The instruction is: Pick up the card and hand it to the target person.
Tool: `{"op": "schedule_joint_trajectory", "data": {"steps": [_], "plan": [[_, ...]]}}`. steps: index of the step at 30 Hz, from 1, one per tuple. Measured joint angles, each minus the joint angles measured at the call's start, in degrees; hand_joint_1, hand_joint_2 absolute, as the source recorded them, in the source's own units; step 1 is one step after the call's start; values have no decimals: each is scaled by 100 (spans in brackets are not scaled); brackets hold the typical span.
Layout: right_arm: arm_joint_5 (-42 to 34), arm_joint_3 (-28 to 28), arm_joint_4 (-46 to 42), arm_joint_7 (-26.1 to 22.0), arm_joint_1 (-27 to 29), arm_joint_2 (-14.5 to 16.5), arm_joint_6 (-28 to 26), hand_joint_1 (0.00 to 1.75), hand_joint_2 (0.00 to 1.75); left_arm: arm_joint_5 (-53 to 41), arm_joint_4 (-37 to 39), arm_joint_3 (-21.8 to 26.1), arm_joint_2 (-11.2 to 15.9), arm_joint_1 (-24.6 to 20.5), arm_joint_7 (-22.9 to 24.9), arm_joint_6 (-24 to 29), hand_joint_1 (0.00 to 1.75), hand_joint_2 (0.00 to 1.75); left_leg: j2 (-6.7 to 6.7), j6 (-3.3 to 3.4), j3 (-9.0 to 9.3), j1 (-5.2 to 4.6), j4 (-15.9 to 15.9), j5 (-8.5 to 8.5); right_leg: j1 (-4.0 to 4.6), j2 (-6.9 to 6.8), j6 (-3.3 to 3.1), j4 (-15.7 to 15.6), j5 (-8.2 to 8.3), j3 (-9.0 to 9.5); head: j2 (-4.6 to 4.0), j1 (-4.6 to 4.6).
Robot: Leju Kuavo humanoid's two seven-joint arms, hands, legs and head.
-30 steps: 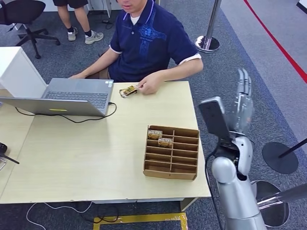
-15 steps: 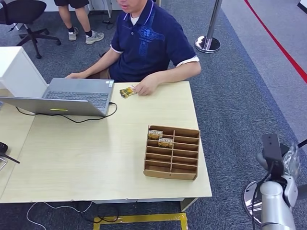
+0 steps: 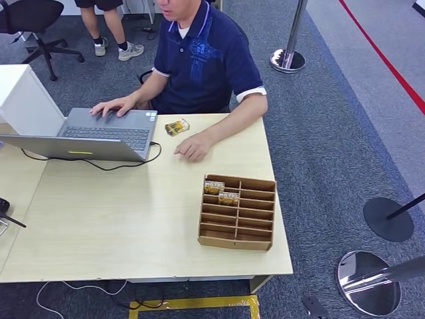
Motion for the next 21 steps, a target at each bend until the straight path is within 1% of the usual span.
{"op": "schedule_joint_trajectory", "data": {"steps": [5, 10, 21], "plan": [[27, -101, 255, 129, 93, 187, 118, 0, 175, -83, 0, -44, 2, -5, 10, -2, 0, 0, 2, 0, 1, -1, 0, -1, -1, 6, 0, 0, 0, 0, 0, 0], [123, -102, 356, 157, 117, 314, 165, 0, 175, -92, 0, -99, 2, -22, 65, 0, 0, 0, 2, -1, 3, -1, 1, 0, -1, 8, 0, 0, 0, 1, 0, -1], [86, -137, 414, 216, 120, 377, 237, 0, 175, -297, 0, -244, 30, -44, 69, 0, 0, 0, 3, -1, 4, -1, 1, 0, -1, 8, 0, 0, 0, 2, 0, -1]]}}
